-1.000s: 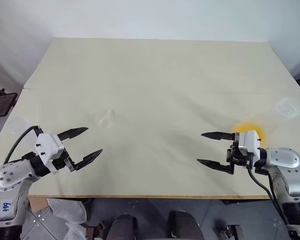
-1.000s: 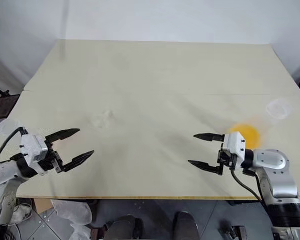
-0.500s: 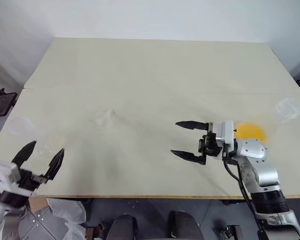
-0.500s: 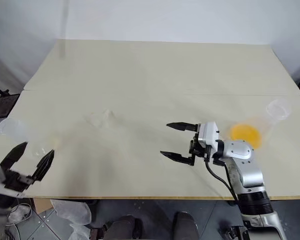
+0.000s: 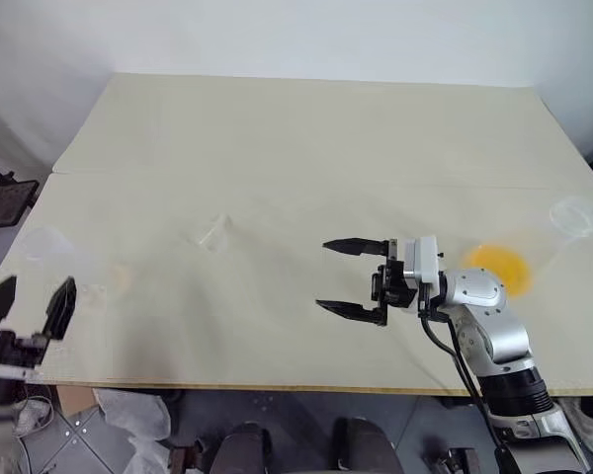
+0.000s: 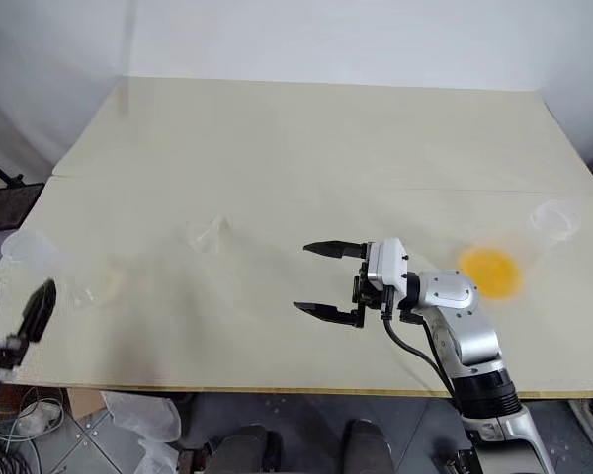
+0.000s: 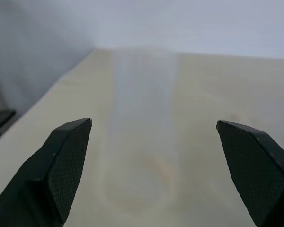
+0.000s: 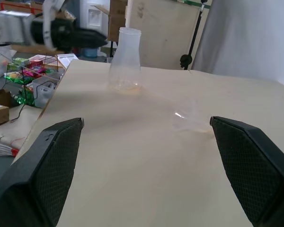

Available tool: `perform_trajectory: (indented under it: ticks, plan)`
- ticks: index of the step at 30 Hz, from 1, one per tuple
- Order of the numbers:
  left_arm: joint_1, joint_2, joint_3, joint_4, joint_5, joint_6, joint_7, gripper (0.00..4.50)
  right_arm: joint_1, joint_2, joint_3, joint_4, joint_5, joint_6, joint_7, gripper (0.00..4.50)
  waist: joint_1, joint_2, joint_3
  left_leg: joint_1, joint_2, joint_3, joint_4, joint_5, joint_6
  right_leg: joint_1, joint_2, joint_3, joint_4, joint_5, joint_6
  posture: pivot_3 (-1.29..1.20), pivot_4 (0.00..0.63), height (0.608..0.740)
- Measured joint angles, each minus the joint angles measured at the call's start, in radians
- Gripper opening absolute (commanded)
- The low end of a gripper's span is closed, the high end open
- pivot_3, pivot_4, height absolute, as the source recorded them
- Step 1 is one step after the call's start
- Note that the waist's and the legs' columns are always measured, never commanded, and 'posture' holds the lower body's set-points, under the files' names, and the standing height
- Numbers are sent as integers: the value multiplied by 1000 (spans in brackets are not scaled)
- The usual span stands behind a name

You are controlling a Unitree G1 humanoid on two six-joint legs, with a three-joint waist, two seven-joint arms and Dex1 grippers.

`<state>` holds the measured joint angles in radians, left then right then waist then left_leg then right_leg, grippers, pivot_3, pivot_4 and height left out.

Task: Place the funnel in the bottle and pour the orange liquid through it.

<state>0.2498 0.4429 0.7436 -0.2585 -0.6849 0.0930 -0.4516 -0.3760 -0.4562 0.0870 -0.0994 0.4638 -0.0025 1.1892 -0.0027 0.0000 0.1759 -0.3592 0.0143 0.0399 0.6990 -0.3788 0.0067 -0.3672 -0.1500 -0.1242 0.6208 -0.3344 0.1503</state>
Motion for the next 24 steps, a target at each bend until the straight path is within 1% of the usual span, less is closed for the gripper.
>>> perform_trajectory:
  ticks: [3, 11, 13, 15, 18, 19, 20, 24]
  plan:
    - [-63, 48, -28, 15, 25, 65, 55, 4500, 3, -2, -4, -6, -2, 2, -7, 4480, -4, 0, 0, 1, 0, 0, 0, 0, 0, 0, 0, 0, 0, 0, 0, 0, 150, 740]
    - [-184, 70, -88, 83, 83, 170, 163, 4500, 36, -3, -7, -48, -3, 4, -40, 4480, -1, 0, 0, 1, -1, 0, 0, 0, 0, 0, 0, 0, 1, 0, 0, 0, 150, 740]
    - [-210, 71, -95, 83, 88, 184, 170, 4094, 36, -3, -7, -52, -3, 4, -48, 4500, 0, 0, 0, 1, 0, 0, 0, 0, 0, 0, 0, 0, 1, 0, 0, 0, 150, 740]
    - [-234, 74, -96, 88, 88, 192, 170, 3585, 38, -3, -7, -57, -3, 4, -54, 4500, -1, 0, 0, 1, 0, 0, 0, 0, 0, 0, 0, 0, 1, 0, 0, 0, 150, 740]
    - [-246, 86, -96, 95, 90, 194, 160, 2676, 48, -3, -7, -60, -3, 4, -62, 4500, -2, 0, 0, 1, 0, 1, 0, 0, 0, 0, 0, 0, 1, 0, 0, 0, 150, 740]
    - [-247, 91, -95, 95, 90, 195, 156, 2435, 55, -3, -7, -61, -5, 4, -66, 4500, -2, 0, 0, 1, 0, 1, 0, 0, 0, 0, 0, 0, 1, 0, 0, 0, 150, 740]
    - [-247, 93, -95, 96, 90, 199, 150, 2358, 59, -3, -7, -63, -7, 4, -69, 4500, -1, 0, 0, 1, 0, 1, 0, 0, 0, 0, 0, 0, 1, 0, 0, 0, 150, 740]
    - [-255, 98, -97, 100, 79, 206, 113, 2358, 67, -2, -9, -83, -11, 3, -90, 4500, -1, 0, 0, 1, 0, 1, 0, 0, 0, 0, 0, 0, 1, 0, 0, 0, 150, 740]
